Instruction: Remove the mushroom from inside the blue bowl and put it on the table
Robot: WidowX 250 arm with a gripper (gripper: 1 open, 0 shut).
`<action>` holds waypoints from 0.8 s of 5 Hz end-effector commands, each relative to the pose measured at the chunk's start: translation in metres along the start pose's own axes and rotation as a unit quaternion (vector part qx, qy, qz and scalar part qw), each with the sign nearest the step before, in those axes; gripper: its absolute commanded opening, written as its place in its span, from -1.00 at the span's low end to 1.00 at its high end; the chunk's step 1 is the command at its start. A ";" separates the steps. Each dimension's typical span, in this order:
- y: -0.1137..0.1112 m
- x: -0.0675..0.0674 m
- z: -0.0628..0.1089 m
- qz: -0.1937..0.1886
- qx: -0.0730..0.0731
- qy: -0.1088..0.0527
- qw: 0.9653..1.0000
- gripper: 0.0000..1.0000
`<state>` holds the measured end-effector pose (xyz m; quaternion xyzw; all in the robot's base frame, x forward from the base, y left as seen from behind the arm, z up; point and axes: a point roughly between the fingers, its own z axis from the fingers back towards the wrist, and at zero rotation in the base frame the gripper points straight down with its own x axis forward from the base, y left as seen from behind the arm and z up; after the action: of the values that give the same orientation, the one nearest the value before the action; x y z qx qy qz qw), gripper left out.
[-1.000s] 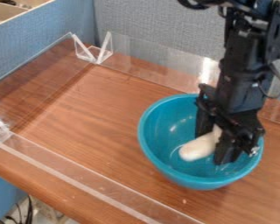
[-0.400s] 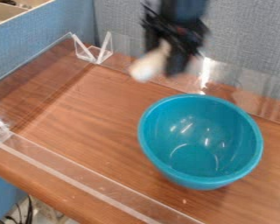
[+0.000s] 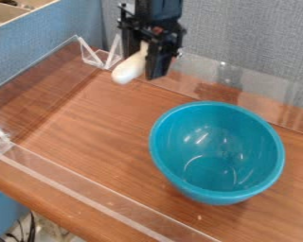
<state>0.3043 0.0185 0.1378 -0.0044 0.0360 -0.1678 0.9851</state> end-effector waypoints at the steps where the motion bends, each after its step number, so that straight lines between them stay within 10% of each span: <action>1: 0.015 -0.001 -0.002 0.015 0.008 -0.005 1.000 -1.00; 4: 0.042 -0.006 -0.039 0.033 0.009 0.041 0.999 -1.00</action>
<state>0.3048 0.0548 0.0829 0.0044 0.1015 -0.1422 0.9846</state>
